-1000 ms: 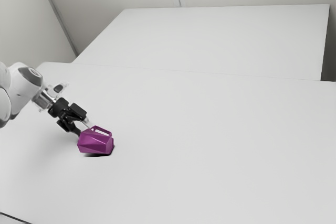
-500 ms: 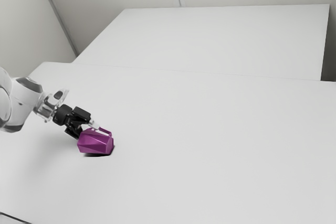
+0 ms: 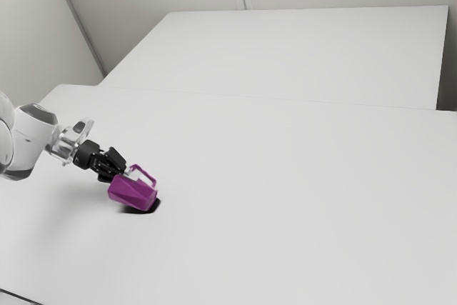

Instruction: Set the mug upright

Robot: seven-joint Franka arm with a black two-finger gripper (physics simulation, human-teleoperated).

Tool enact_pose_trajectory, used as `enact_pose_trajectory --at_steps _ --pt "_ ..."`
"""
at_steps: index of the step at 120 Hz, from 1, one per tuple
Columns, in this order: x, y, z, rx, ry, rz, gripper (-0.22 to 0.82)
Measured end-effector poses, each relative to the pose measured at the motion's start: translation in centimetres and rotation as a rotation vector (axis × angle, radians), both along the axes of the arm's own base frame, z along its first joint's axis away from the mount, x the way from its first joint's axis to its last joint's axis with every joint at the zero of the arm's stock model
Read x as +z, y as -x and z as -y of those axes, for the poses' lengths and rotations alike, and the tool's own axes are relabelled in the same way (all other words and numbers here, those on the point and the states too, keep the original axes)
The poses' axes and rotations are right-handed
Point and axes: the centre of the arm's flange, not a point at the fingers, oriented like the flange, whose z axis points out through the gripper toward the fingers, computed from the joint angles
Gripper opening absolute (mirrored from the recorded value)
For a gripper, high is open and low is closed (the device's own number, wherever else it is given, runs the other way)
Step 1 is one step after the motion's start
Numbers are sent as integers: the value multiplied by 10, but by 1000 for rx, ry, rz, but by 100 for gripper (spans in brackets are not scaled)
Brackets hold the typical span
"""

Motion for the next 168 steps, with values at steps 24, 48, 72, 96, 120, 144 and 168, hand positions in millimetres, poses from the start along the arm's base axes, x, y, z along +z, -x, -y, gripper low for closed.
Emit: enact_pose_trajectory --at_steps 24,48,72,96,120,144,168 --pt "7 -2 4 2 26 19 -15" --pt "14 -5 6 5 20 34 -17" --pt "37 -20 17 9 -51 70 -18" --pt "65 -42 48 12 -228 82 -18" --pt "75 -46 79 7 -475 39 -18" --pt "78 -51 101 58 -636 -27 -18" --pt "84 -50 104 160 -726 -93 -18"
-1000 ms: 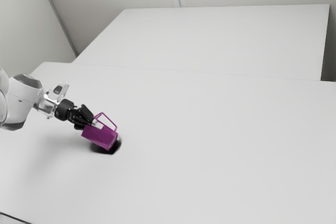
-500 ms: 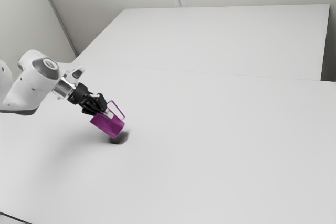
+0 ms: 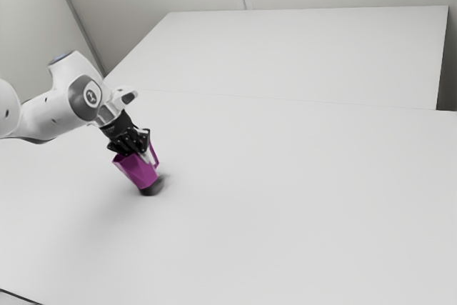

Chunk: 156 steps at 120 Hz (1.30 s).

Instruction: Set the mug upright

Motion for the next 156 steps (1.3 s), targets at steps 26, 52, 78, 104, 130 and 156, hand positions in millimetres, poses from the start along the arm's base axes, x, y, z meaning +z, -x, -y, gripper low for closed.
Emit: enact_pose_trajectory --at_steps 26,52,78,104,130,156 --pt "1 4 16 88 -83 -42 -18" --pt "-7 6 37 153 -153 -79 -18" --pt "-16 10 59 179 -232 -78 -18" --pt "-21 13 83 203 -259 -26 -18" --pt "-27 13 102 229 -258 1 -13" --pt "-4 -2 118 222 -258 25 31"
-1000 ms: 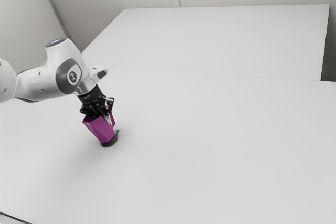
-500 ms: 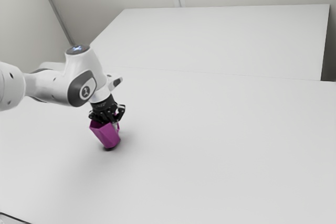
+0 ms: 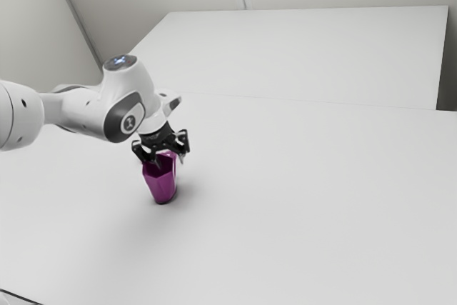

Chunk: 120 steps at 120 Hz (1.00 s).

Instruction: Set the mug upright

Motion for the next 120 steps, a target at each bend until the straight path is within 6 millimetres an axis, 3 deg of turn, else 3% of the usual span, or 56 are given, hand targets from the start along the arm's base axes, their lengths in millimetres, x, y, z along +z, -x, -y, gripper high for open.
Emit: enact_pose_trajectory --at_steps 19,45,59,84,94,105,120 --pt "21 -8 11 -20 1 12 46" --pt "48 -15 16 -42 0 20 55" --pt "74 -23 -2 -35 -4 21 58" --pt "137 -34 -58 -43 -23 19 59" --pt "171 -38 -75 -68 -38 25 60" --pt "208 -37 -83 -108 -49 28 60" --pt "241 -33 -78 -182 -56 18 60"
